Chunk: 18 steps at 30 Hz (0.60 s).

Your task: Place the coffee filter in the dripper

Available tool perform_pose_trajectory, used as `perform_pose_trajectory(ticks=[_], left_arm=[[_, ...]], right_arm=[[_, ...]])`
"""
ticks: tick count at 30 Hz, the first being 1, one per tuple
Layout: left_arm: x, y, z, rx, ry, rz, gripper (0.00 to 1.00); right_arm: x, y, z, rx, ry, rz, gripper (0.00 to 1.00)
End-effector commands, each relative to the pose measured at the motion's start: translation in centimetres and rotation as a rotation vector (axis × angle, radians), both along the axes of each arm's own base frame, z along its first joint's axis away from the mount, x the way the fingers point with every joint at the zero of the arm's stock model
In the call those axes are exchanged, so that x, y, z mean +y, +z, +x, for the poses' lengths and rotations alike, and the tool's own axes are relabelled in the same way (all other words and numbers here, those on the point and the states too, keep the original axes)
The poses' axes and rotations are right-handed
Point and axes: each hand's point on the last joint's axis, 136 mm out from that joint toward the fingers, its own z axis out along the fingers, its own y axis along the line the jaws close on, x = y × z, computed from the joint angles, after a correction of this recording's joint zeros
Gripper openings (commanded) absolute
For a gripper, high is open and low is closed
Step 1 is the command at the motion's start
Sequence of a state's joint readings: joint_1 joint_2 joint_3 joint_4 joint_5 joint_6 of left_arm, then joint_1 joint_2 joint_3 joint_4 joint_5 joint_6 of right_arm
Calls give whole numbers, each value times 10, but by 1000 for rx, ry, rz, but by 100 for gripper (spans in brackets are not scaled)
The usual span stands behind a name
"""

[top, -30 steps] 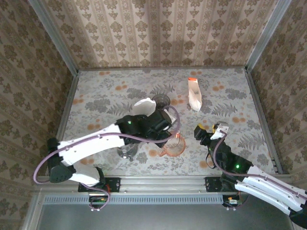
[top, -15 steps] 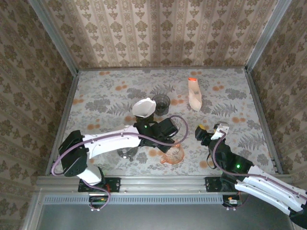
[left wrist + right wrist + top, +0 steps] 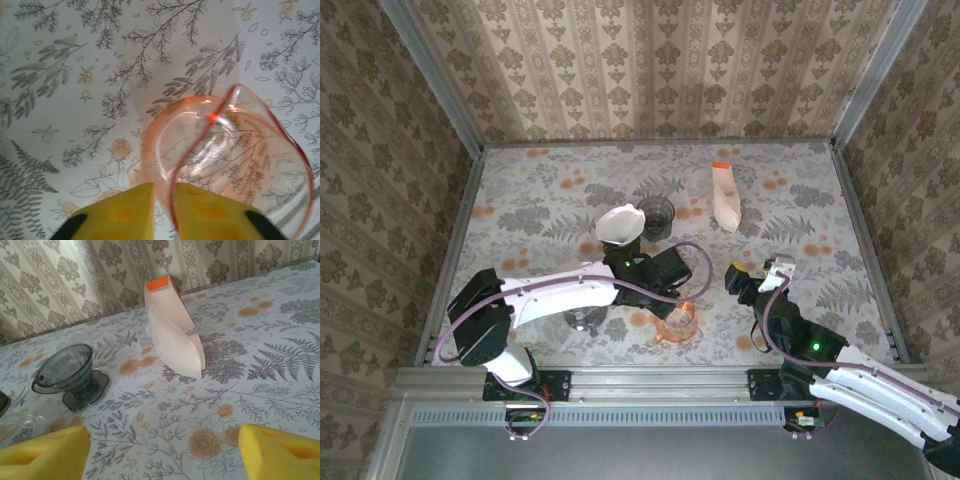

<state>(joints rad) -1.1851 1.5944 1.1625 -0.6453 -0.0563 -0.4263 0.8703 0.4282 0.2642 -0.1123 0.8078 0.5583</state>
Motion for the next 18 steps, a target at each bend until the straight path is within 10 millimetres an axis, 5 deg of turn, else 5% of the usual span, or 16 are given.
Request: perform_pose_trajectory(ticks=[1, 6, 13, 18], left_arm=[[-4, 4, 0, -10, 4, -3, 24], [-6, 18, 1, -26, 9, -29, 32], [-13, 112, 5, -148, 16, -252, 57], [3, 176, 9, -246, 52, -415, 69]], right_arm=[[5, 8, 2, -5, 12, 32, 79], [18, 6, 4, 21, 62, 38, 80], [53, 6, 22, 106, 185, 52, 80], [83, 4, 52, 221, 288, 61, 81]])
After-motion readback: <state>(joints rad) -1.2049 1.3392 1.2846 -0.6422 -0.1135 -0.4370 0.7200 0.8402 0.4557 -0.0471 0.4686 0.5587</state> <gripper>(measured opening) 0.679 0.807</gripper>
